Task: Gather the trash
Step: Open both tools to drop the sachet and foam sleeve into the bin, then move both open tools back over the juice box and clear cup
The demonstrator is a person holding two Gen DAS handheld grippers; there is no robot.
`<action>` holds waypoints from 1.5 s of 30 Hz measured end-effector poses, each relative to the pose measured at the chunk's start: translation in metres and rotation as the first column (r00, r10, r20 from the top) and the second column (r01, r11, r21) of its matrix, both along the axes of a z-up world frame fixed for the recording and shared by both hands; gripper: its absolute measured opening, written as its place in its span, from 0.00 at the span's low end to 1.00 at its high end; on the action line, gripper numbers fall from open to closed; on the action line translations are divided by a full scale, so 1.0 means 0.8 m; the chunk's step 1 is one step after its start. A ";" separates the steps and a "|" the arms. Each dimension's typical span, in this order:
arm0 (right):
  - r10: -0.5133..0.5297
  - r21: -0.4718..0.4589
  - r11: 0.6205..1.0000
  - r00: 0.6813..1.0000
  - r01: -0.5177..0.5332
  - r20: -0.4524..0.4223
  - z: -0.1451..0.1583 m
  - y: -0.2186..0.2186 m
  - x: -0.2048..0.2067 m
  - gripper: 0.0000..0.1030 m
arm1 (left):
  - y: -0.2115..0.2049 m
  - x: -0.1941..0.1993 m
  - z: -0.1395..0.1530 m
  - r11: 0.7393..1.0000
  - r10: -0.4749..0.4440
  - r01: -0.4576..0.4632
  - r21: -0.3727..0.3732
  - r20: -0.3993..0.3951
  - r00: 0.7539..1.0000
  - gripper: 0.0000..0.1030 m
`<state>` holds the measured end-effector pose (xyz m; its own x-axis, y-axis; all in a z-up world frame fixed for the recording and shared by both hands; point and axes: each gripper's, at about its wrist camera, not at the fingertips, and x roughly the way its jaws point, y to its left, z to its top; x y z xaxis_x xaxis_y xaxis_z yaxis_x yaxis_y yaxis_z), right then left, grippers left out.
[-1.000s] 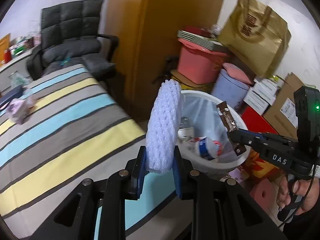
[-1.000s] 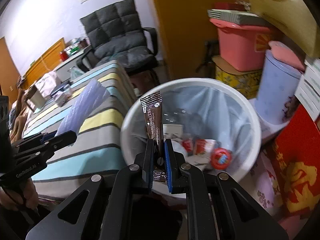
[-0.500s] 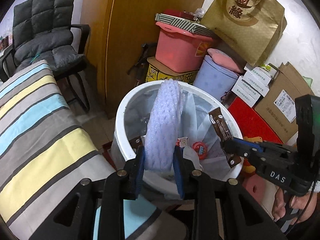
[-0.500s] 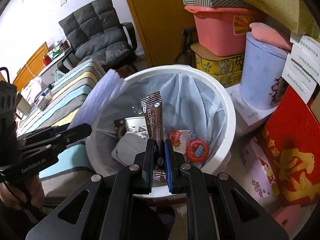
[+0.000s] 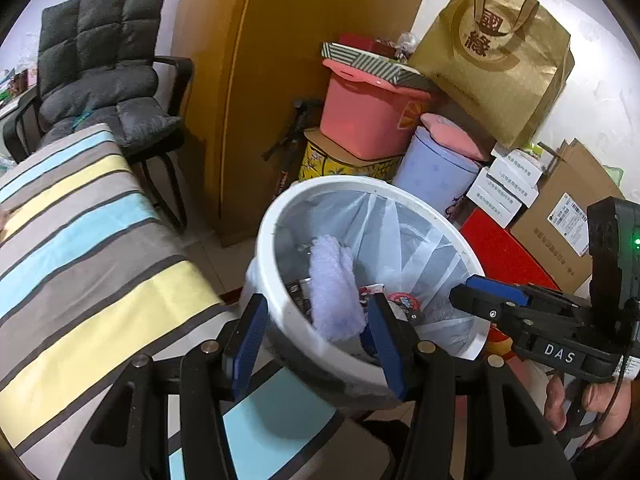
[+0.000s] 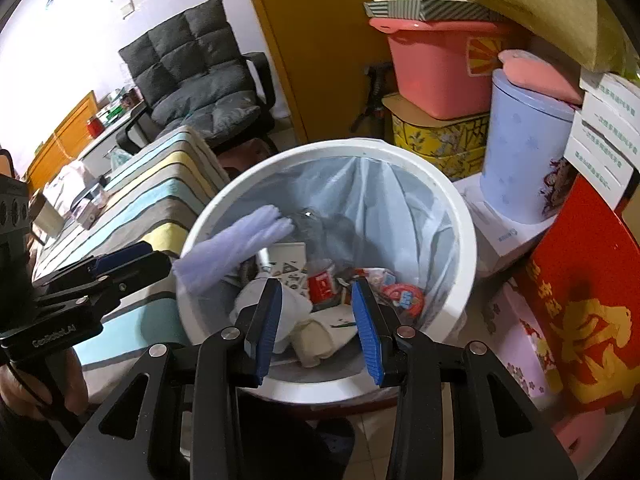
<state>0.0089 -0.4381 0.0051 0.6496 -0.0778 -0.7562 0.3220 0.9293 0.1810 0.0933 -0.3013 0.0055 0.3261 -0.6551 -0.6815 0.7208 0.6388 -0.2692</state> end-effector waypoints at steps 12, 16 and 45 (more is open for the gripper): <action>0.112 -0.003 0.994 0.992 -0.112 0.060 0.020 0.050 0.007 0.38 | 0.069 -0.012 0.020 0.995 0.100 -0.099 -0.013 0.039 0.994 0.53; 0.154 0.011 0.988 0.985 -0.155 0.074 0.020 0.069 0.012 0.38 | 0.095 -0.016 0.018 0.990 0.143 -0.143 -0.004 0.041 0.989 0.53; 0.511 -0.047 0.860 0.857 -0.508 0.068 0.041 0.215 0.117 0.38 | 0.312 0.036 0.025 0.840 0.537 -0.540 0.051 0.065 0.841 0.52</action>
<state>0.1025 -0.2659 0.0381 0.6589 0.2606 -0.7056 -0.2115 0.9644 0.1587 0.1220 -0.0521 0.0257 0.6467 -0.3224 -0.6912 0.2685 0.9445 -0.1894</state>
